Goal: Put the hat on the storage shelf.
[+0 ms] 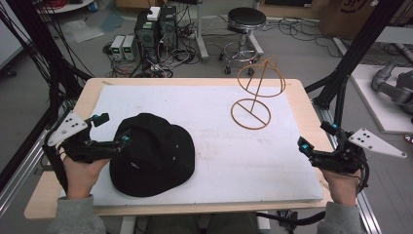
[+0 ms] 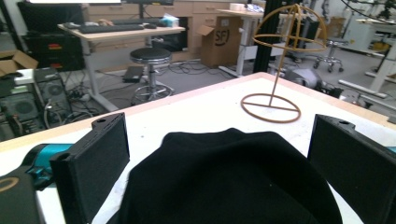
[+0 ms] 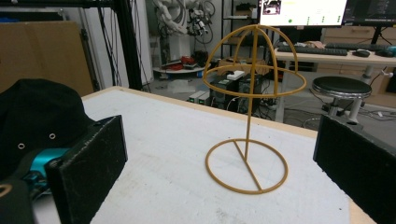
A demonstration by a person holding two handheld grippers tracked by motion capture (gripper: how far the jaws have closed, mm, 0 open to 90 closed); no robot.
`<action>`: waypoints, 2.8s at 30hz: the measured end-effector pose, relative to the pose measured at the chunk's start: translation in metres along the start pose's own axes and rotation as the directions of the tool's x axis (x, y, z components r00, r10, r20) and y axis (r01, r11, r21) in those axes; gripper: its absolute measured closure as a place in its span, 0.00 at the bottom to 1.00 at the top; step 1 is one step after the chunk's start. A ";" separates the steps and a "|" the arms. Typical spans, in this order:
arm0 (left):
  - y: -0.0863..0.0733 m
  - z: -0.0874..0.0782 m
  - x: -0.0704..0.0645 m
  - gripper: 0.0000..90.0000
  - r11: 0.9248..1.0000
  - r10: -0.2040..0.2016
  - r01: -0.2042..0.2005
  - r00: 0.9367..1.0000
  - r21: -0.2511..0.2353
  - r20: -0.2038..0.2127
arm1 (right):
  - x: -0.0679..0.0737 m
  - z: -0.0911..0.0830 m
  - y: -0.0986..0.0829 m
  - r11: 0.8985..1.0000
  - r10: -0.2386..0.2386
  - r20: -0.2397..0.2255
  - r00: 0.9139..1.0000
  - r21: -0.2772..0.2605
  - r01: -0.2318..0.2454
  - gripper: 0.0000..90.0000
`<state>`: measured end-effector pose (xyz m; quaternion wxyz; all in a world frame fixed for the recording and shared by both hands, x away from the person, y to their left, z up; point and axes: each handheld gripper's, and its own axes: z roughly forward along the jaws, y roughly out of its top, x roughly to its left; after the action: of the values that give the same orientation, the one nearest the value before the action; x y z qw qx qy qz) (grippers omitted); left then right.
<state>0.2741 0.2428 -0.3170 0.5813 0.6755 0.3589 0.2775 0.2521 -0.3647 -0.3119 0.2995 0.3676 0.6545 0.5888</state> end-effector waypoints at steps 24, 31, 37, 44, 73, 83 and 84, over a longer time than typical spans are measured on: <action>-0.014 0.046 -0.001 0.38 0.993 0.063 -0.070 0.996 0.099 0.069 | 0.000 -0.022 -0.006 1.000 0.016 0.018 1.000 0.020 -0.017 0.03; -0.018 0.049 0.001 0.52 0.991 0.067 -0.074 0.995 0.114 0.070 | 0.001 -0.023 -0.007 1.000 0.018 0.015 1.000 0.025 -0.018 0.03; -0.020 0.050 0.002 0.67 0.987 0.068 -0.076 0.996 0.141 0.062 | 0.001 -0.020 -0.008 0.999 0.014 0.012 1.000 0.032 -0.014 0.03; -0.022 0.050 0.005 0.95 0.986 0.064 -0.076 0.994 0.147 0.086 | 0.002 -0.018 -0.009 0.999 0.011 0.008 1.000 0.037 -0.012 0.03; 0.012 0.041 -0.010 0.99 0.991 0.073 -0.088 0.986 0.099 0.153 | 0.000 -0.016 -0.011 0.999 0.019 0.008 1.000 0.043 -0.019 0.03; 0.023 0.044 -0.016 0.99 0.990 0.078 -0.099 0.978 0.096 0.196 | 0.000 -0.014 -0.012 0.999 0.020 0.010 1.000 0.047 -0.020 0.03; 0.025 0.045 -0.017 0.99 0.991 0.074 -0.095 0.976 0.096 0.205 | -0.001 -0.014 -0.012 0.999 0.019 0.011 1.000 0.047 -0.019 0.03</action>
<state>0.3037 0.2015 -0.2998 0.5660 0.7442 0.2835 0.2131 0.2389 -0.3736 -0.3222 0.2884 0.3839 0.6632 0.5741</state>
